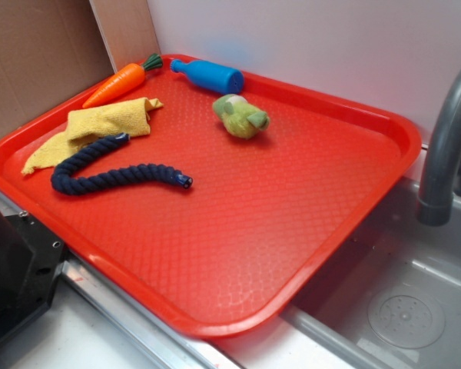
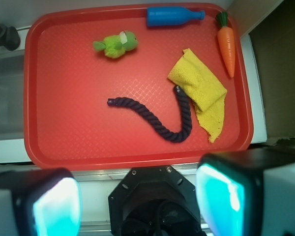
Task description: Grab the green animal.
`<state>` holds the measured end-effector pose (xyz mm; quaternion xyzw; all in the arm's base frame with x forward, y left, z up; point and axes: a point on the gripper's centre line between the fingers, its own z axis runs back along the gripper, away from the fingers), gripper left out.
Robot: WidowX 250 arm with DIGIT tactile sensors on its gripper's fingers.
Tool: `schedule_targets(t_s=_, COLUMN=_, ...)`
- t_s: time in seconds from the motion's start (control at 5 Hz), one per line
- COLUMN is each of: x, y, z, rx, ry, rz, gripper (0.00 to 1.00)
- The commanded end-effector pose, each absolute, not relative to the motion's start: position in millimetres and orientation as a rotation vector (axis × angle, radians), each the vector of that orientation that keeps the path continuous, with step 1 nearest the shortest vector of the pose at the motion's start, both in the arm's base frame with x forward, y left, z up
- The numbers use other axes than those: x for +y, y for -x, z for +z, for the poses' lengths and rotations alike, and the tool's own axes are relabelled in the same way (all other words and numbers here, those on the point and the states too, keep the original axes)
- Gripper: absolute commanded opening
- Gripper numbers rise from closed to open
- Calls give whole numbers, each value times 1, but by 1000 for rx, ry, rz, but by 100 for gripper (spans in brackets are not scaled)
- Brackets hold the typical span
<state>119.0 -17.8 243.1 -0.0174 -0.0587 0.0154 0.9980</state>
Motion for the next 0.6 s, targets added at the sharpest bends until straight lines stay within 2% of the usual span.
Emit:
schedule_targets(t_s=0.0, x=-18, y=-119, z=243, rx=-117, ry=35, rz=31, gripper=100)
schedule_targets(t_s=0.2, x=-19, y=-169, z=214, rx=-101, ry=-56, rz=243, gripper=100)
schedule_targets(t_s=0.4, x=-36, y=-186, z=195, rx=-224, ry=43, rz=494, gripper=100)
